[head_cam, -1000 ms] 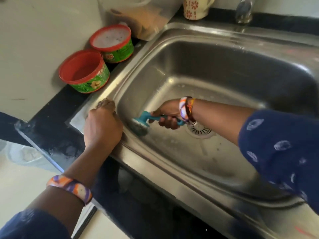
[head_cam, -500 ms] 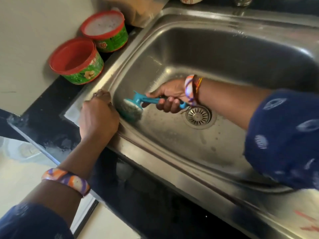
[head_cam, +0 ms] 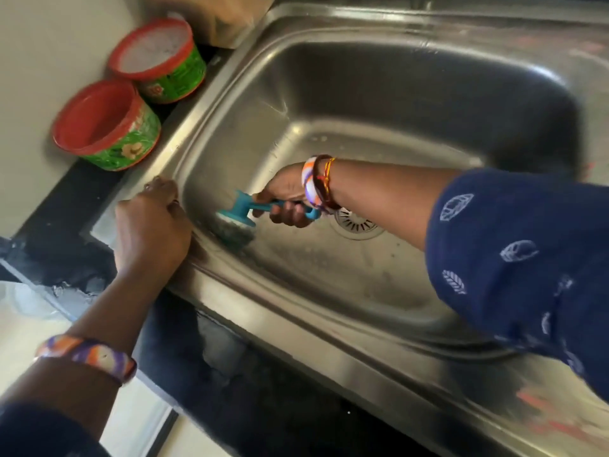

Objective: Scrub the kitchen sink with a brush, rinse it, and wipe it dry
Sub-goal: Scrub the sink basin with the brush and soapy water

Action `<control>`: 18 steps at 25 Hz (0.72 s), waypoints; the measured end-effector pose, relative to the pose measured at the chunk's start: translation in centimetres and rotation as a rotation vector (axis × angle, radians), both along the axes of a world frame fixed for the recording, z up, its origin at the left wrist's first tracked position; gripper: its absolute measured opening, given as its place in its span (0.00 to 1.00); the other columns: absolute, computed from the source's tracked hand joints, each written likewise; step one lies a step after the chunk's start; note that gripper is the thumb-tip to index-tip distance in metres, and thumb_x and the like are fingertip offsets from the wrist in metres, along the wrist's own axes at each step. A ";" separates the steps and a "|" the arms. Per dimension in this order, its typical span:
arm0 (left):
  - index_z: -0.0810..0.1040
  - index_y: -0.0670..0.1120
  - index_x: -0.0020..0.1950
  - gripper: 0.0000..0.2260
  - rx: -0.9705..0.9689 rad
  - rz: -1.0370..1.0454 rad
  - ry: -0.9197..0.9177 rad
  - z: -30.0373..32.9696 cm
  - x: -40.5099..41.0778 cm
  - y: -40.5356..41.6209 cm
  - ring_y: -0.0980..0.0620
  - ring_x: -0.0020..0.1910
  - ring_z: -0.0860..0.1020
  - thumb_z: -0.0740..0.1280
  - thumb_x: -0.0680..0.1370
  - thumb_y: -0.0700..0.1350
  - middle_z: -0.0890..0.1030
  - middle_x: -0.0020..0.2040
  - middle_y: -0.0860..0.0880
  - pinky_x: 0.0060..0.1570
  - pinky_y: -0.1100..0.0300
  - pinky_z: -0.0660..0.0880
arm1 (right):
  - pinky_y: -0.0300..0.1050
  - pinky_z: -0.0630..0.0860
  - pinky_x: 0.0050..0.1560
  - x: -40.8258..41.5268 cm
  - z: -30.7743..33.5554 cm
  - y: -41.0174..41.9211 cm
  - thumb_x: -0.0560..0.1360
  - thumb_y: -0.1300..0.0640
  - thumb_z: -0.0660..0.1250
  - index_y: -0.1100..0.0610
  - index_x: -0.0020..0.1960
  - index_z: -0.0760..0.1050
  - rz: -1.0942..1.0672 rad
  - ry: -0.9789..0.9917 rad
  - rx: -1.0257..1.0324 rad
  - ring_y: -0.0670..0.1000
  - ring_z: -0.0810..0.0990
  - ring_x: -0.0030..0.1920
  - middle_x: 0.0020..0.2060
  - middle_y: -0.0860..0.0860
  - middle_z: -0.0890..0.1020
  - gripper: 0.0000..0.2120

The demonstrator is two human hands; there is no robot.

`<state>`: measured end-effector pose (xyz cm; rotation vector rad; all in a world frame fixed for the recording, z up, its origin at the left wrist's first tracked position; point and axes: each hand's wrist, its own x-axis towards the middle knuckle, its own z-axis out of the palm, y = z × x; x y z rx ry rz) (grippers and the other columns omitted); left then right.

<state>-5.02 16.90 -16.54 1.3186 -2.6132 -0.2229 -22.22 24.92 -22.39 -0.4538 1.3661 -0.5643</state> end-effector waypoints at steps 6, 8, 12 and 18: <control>0.78 0.38 0.59 0.13 0.006 0.037 -0.009 0.3 -0.5 0.7 0.34 0.56 0.75 0.59 0.78 0.36 0.78 0.59 0.35 0.54 0.46 0.73 | 0.25 0.56 0.15 -3.2 1.9 9.2 0.82 0.52 0.51 0.54 0.43 0.71 0.600 0.056 0.294 0.40 0.59 0.13 0.17 0.46 0.65 0.14; 0.78 0.38 0.60 0.13 -0.007 0.038 -0.006 0.5 -0.6 0.9 0.34 0.56 0.75 0.59 0.77 0.35 0.78 0.59 0.35 0.54 0.46 0.73 | 0.26 0.54 0.14 -2.0 1.6 5.8 0.82 0.52 0.51 0.57 0.37 0.67 0.423 0.096 0.105 0.40 0.58 0.13 0.16 0.46 0.64 0.17; 0.78 0.37 0.59 0.14 -0.032 -0.001 -0.013 0.3 -0.5 0.6 0.34 0.58 0.75 0.60 0.77 0.34 0.77 0.61 0.36 0.56 0.46 0.73 | 0.27 0.54 0.13 0.4 2.5 0.2 0.83 0.50 0.49 0.56 0.41 0.67 -0.023 -0.079 -0.014 0.41 0.58 0.12 0.14 0.47 0.64 0.17; 0.77 0.39 0.59 0.14 -0.005 -0.048 0.004 -0.2 -0.1 -0.2 0.34 0.56 0.76 0.59 0.76 0.35 0.78 0.60 0.37 0.54 0.44 0.74 | 0.30 0.60 0.14 -3.1 0.2 8.9 0.81 0.48 0.55 0.59 0.66 0.69 0.397 0.107 0.245 0.42 0.63 0.17 0.21 0.47 0.67 0.20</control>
